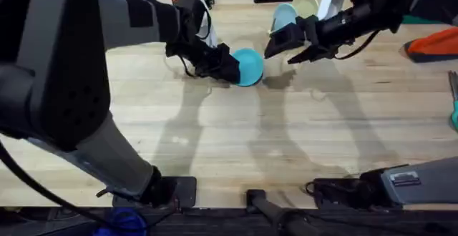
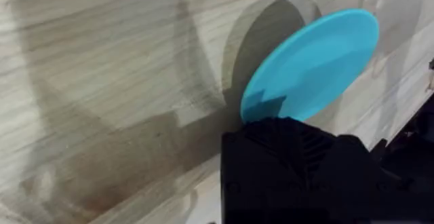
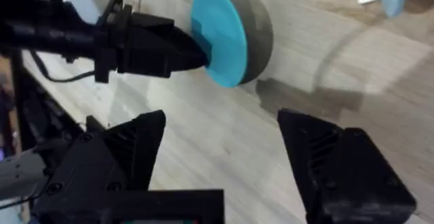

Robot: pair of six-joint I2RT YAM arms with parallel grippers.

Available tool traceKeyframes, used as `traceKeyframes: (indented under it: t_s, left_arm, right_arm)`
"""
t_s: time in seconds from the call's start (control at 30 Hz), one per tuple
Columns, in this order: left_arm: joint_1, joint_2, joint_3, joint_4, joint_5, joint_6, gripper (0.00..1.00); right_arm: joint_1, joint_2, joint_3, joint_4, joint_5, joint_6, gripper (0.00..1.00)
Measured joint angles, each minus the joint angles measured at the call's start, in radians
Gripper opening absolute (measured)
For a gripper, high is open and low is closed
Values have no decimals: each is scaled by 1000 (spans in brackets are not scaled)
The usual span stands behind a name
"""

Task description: Pick up the plates from the table one by one and place each into a slot on the dish rack.

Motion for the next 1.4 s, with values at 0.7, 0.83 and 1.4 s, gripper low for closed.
traceKeyframes:
  t_s: [0.7, 0.83, 1.4]
  left_arm:
    - [0, 0, 0, 0, 0, 0, 43]
    - [0, 0, 0, 0, 0, 0, 43]
    - [0, 0, 0, 0, 0, 0, 42]
  right_arm:
    - [20, 0, -220, 372, 75, 226, 995]
    - [36, 0, -234, 413, 83, 255, 993]
    - [140, 76, -236, 519, 170, 327, 994]
